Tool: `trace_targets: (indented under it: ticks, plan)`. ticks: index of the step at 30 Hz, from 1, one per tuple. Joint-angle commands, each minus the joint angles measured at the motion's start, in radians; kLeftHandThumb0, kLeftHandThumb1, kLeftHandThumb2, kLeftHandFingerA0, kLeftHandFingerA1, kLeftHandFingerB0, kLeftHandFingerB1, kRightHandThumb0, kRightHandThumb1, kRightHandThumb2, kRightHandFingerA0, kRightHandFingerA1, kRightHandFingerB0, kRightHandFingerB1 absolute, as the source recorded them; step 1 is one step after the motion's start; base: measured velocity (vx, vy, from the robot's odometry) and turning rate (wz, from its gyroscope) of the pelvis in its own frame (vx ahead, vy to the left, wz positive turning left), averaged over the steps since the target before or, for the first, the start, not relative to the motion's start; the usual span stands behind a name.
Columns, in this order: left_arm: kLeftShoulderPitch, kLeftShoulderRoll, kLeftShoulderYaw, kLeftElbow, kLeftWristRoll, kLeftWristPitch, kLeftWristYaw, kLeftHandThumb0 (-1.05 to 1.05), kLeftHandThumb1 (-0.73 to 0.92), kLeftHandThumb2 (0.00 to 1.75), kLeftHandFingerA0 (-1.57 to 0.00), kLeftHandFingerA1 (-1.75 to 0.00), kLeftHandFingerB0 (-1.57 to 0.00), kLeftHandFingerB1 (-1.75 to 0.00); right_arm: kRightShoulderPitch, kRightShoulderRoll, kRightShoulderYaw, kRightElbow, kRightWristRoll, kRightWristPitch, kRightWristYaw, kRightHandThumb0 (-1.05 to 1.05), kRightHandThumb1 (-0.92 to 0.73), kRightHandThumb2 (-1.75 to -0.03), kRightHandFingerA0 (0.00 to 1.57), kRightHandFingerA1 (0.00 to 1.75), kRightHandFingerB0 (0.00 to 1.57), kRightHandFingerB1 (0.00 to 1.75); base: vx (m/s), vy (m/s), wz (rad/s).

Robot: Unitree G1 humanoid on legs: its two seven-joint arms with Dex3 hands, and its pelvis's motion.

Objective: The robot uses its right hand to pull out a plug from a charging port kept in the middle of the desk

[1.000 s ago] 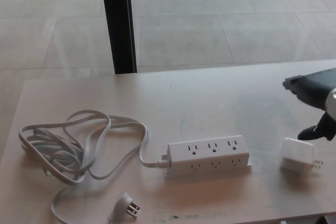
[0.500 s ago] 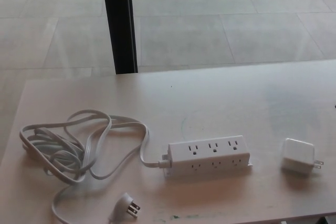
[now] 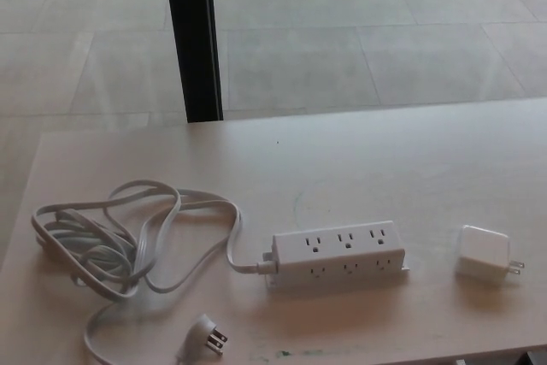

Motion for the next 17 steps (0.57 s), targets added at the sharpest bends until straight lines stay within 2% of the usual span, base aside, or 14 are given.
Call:
trace_targets:
  ticks: [1, 3, 4, 5, 6, 7, 8, 9, 10, 11, 12, 14, 15, 17]
  plan:
    - [0.033, 0.026, 0.029, 0.002, -0.033, -0.012, -0.015, -0.68, 0.78, 0.65, -0.83, -0.48, -0.67, -0.41, 0.329, 0.084, -0.762, 0.371, 0.490, -0.073, -0.564, -0.85, -0.78, -0.62, 0.99, 1.19, 0.09, 0.89, 0.00, 0.000, 0.00]
    - [0.033, 0.026, 0.027, 0.004, -0.030, -0.012, -0.012, -0.68, 0.78, 0.65, -0.83, -0.48, -0.67, -0.41, 0.331, 0.090, -0.763, 0.388, 0.490, -0.082, -0.578, -0.85, -0.78, -0.62, 0.99, 1.19, 0.09, 0.89, 0.00, 0.000, 0.00]
    - [0.034, 0.022, 0.034, 0.009, -0.038, -0.016, -0.023, -0.68, 0.78, 0.64, -0.83, -0.49, -0.67, -0.41, 0.321, 0.109, -0.790, 0.426, 0.531, -0.096, -0.597, -0.85, -0.57, -1.00, 1.03, 1.19, 0.22, 0.74, 0.00, 0.000, 0.00]
    - [0.034, 0.021, 0.035, 0.009, -0.040, -0.016, -0.024, -0.68, 0.78, 0.64, -0.84, -0.49, -0.67, -0.41, 0.302, 0.119, -0.819, 0.448, 0.568, -0.106, -0.610, -0.82, -0.74, -0.62, 0.76, 1.30, 0.14, 0.86, 0.00, 0.000, 0.00]
    - [0.035, 0.021, 0.037, 0.010, -0.042, -0.016, -0.025, -0.69, 0.78, 0.64, -0.84, -0.49, -0.68, -0.41, 0.294, 0.126, -0.835, 0.464, 0.592, -0.116, -0.607, -0.72, -0.54, -1.08, 0.81, 1.09, 0.05, 0.64, 0.00, 0.000, 0.00]
    - [0.037, 0.020, 0.039, 0.012, -0.044, -0.016, -0.022, -0.70, 0.77, 0.64, -0.84, -0.49, -0.68, -0.41, 0.295, 0.137, -0.833, 0.476, 0.593, -0.113, -0.610, -0.80, -0.82, -0.68, 0.88, 1.38, 0.09, 0.83, 0.00, 0.000, 0.00]
    - [0.038, 0.020, 0.040, 0.012, -0.044, -0.016, -0.020, -0.70, 0.77, 0.64, -0.84, -0.49, -0.68, -0.41, 0.296, 0.143, -0.829, 0.480, 0.588, -0.107, -0.618, -0.80, -0.82, -0.68, 0.88, 1.38, 0.09, 0.83, 0.00, 0.000, 0.00]
    - [0.045, 0.020, 0.030, 0.008, -0.031, -0.029, -0.010, -0.71, 0.78, 0.64, -0.83, -0.49, -0.67, -0.41, 0.293, 0.152, -0.833, 0.489, 0.588, -0.097, -0.626, -0.80, -0.84, -0.65, 0.82, 1.34, 0.02, 0.88, 0.00, 0.000, 0.00]
    - [0.044, 0.019, 0.034, 0.008, -0.035, -0.023, -0.006, -0.72, 0.77, 0.64, -0.83, -0.49, -0.68, -0.41, 0.297, 0.159, -0.848, 0.492, 0.601, -0.072, -0.607, -0.81, -0.87, -0.67, 0.75, 1.39, 0.02, 0.80, 0.00, 0.000, 0.00]
    - [0.043, 0.025, 0.033, 0.016, -0.033, -0.020, -0.003, -0.71, 0.77, 0.64, -0.85, -0.51, -0.68, -0.41, 0.302, 0.173, -0.871, 0.500, 0.626, -0.086, -0.590, -0.81, -0.88, -0.69, 0.74, 1.36, 0.03, 0.78, 0.00, 0.000, 0.00]
    - [0.041, 0.024, 0.034, 0.017, -0.034, -0.020, -0.005, -0.71, 0.77, 0.64, -0.85, -0.50, -0.68, -0.41, 0.304, 0.175, -0.880, 0.509, 0.631, -0.083, -0.582, -0.71, -0.63, -1.14, 0.83, 1.14, 0.00, 0.61, 0.00, 0.000, 0.00]
    - [0.040, 0.024, 0.034, 0.017, -0.035, -0.017, -0.009, -0.70, 0.78, 0.65, -0.84, -0.49, -0.67, -0.41, 0.300, 0.174, -0.891, 0.528, 0.635, -0.087, -0.587, -0.71, -0.62, -1.14, 0.86, 1.13, 0.00, 0.62, 0.00, 0.000, 0.00]
    - [0.039, 0.025, 0.036, 0.016, -0.039, -0.008, -0.012, -0.71, 0.78, 0.64, -0.82, -0.49, -0.67, -0.41, 0.304, 0.182, -0.884, 0.522, 0.625, -0.088, -0.586, -0.84, -0.85, -0.68, 0.83, 1.20, 0.05, 0.91, 0.00, 0.000, 0.00]
    - [0.037, 0.026, 0.038, 0.014, -0.043, 0.005, -0.016, -0.71, 0.78, 0.64, -0.82, -0.49, -0.67, -0.41, 0.311, 0.194, -0.875, 0.514, 0.610, -0.091, -0.586, -0.84, -0.85, -0.68, 0.83, 1.20, 0.05, 0.91, 0.00, 0.000, 0.00]
